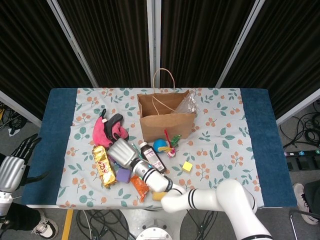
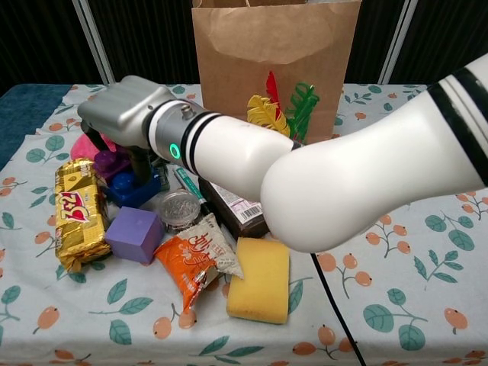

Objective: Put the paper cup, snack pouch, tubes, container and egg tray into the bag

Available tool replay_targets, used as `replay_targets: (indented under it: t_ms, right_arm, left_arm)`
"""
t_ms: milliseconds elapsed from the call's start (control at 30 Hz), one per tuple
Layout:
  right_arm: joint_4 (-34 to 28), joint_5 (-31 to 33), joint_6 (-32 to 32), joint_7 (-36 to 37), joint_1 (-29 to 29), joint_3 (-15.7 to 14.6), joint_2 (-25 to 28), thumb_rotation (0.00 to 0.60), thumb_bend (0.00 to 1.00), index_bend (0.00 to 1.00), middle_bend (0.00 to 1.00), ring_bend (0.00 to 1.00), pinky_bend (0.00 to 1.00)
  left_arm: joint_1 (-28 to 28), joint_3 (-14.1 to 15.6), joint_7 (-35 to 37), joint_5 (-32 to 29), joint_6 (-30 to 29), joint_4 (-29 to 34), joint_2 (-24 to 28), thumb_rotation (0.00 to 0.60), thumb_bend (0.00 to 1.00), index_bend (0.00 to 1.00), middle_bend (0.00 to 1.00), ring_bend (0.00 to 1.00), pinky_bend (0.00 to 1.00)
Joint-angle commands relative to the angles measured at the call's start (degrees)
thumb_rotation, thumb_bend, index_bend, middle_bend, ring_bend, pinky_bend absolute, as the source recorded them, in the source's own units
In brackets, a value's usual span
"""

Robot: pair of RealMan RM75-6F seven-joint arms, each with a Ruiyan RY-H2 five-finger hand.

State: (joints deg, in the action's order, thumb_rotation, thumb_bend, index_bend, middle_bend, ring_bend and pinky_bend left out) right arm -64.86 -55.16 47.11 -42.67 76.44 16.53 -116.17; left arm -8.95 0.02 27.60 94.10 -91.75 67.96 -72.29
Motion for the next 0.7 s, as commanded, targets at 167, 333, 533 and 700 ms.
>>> replay_targets:
  t_ms: [167, 333, 533, 700]
  right_arm:
    - [-14.6, -2.3, 7.1, -4.3, -1.0, 4.1, 9.0, 0.6, 0.11, 0.56, 0.44, 0.13, 0.17]
    - [-25.4, -3.2, 12.5, -7.9, -1.9, 8.1, 15.9, 0.6, 0.11, 0.56, 0.44, 0.14, 0.18]
    - [-37.1, -3.1, 18.3, -12.5, -4.2, 12.3, 25.4, 0.6, 0.11, 0.56, 0.45, 0.14, 0.18]
    - [-44.3, -2.4, 23.0, -14.9, -8.2, 13.7, 33.9, 0.6, 0.11, 0.56, 0.45, 0.14, 0.18]
  left_arm:
    - [-0.1, 0.0, -1.2, 0.4, -0.2, 1.5, 0.6, 0.6, 0.03, 0.1, 0.14, 0.11, 0.26]
    - [-0.4, 0.2, -2.3, 1.0, -0.1, 2.5, 0.9, 0.6, 0.03, 0.1, 0.14, 0.11, 0.26]
    - [-0.9, 0.2, -3.5, 1.7, 0.0, 4.1, 1.3, 0.6, 0.03, 0.1, 0.14, 0.11, 0.26]
    - [-1.4, 0.2, -4.6, 2.3, 0.1, 5.3, 1.6, 0.6, 0.03, 0.1, 0.14, 0.11, 0.26]
